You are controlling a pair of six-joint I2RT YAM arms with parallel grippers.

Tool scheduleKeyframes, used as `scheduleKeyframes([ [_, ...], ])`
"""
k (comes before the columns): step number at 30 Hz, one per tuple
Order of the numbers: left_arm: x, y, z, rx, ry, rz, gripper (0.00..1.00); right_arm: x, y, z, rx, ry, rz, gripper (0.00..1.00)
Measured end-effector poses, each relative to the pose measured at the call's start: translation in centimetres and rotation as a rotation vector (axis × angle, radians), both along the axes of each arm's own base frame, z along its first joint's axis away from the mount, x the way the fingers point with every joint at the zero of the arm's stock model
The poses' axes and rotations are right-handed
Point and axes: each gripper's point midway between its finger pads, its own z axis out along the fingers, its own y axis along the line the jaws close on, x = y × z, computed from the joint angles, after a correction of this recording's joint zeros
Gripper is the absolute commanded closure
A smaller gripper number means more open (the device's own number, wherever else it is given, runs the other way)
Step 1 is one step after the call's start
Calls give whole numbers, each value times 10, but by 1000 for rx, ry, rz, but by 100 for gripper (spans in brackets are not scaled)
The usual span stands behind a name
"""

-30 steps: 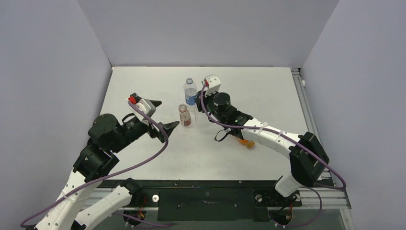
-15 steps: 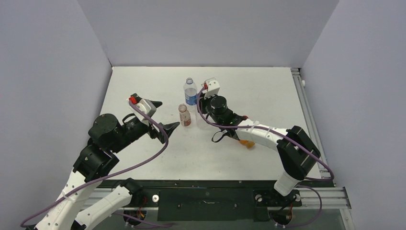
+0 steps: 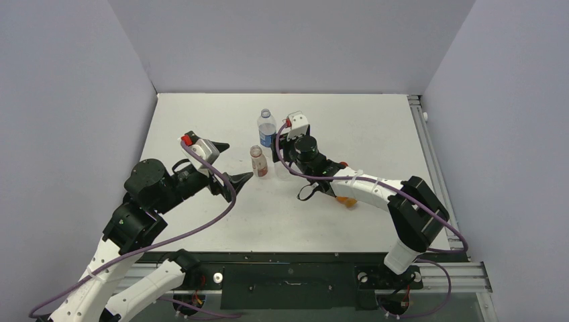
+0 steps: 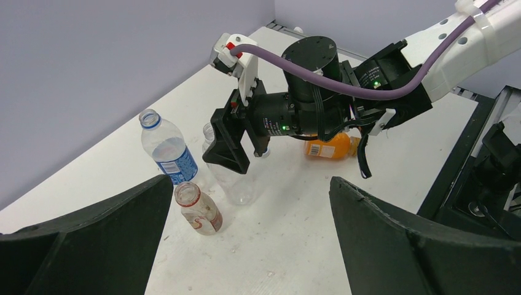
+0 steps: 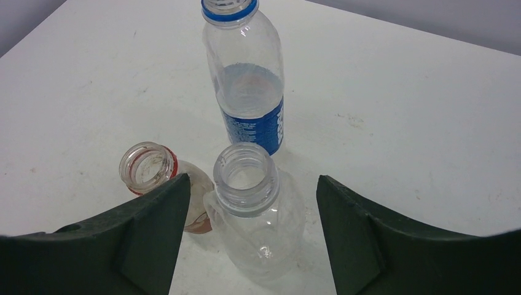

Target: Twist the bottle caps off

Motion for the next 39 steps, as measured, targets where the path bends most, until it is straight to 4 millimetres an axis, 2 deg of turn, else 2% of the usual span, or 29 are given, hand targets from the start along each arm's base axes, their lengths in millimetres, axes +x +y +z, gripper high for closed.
scheduleKeyframes([
  [3,-1,0,0,-4,4,-3,4,-1,-1,-1,-5,5,0,22],
  [7,-1,-1,0,-6,6,-5,3,-4,-4,2,-12,11,0,20],
  [11,-1,-1,0,-6,6,-7,3,-8,-9,22,7,-12,0,19],
  [14,-1,-1,2,-9,4,-7,3,-13,-17,45,33,-39,-6,18],
  [18,-2,-1,7,-14,-4,-10,3,-24,-41,75,88,-75,-33,18],
  [21,-3,-1,9,-17,-8,-10,3,-37,-77,82,130,-77,-94,17],
  [23,-3,-1,13,-22,-13,-14,3,-46,-106,72,147,-54,-158,17],
  [25,-4,-2,18,-27,-18,-24,3,-53,-131,51,148,-10,-224,17],
  [31,-9,-9,25,-32,-23,-71,3,-87,-191,-52,67,203,-397,16],
  [34,-11,-14,22,-26,-10,-102,3,-104,-210,-91,26,302,-451,16],
  [39,-13,-20,16,-11,20,-138,3,-103,-219,-106,23,373,-501,16],
])
